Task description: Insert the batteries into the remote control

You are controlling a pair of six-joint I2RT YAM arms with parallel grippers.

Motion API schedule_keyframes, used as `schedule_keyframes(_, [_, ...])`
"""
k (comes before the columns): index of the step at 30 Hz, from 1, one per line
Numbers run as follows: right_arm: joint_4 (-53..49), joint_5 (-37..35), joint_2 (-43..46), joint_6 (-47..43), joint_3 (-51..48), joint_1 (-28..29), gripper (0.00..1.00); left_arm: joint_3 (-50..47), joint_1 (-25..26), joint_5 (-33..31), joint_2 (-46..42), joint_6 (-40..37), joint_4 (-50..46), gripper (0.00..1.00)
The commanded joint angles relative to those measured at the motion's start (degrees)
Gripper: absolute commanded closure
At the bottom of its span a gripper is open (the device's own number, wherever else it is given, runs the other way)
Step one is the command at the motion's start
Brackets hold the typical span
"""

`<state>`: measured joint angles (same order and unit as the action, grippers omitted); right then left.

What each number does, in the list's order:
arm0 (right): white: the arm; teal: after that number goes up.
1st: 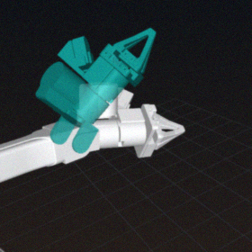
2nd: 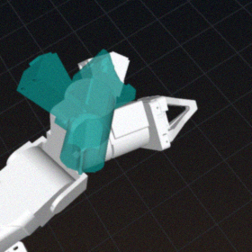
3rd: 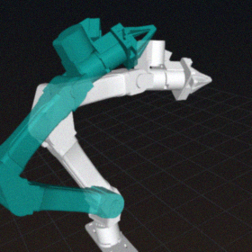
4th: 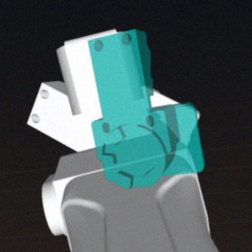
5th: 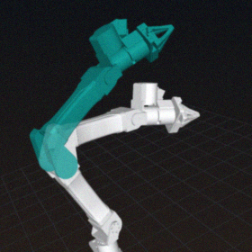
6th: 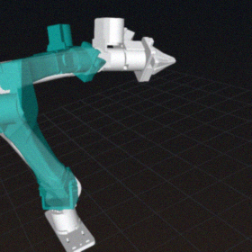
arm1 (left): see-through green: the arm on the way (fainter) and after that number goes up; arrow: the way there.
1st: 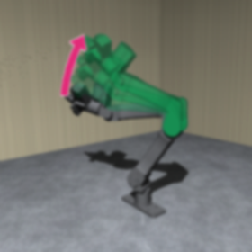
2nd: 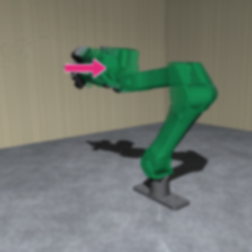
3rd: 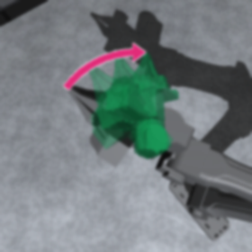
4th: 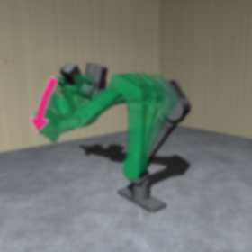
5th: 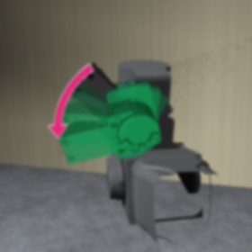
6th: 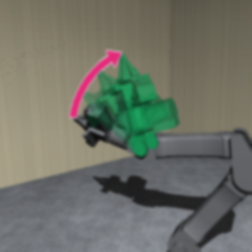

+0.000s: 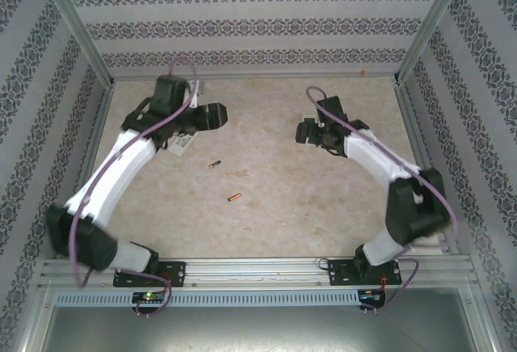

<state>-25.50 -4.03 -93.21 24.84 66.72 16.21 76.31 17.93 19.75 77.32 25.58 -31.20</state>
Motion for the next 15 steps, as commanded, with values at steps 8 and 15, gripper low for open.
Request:
schedule_keyframes(8, [-9.72,3.91,-27.14,-6.69,21.88,-3.73,0.03,-24.84,0.38,10.47,-20.89,6.84,16.81,0.00])
schedule_keyframes(15, [-14.00,1.04,-31.06,-9.24,26.26,-2.76,0.39,-25.69,0.48,9.83,-18.95,9.06,16.06,0.00])
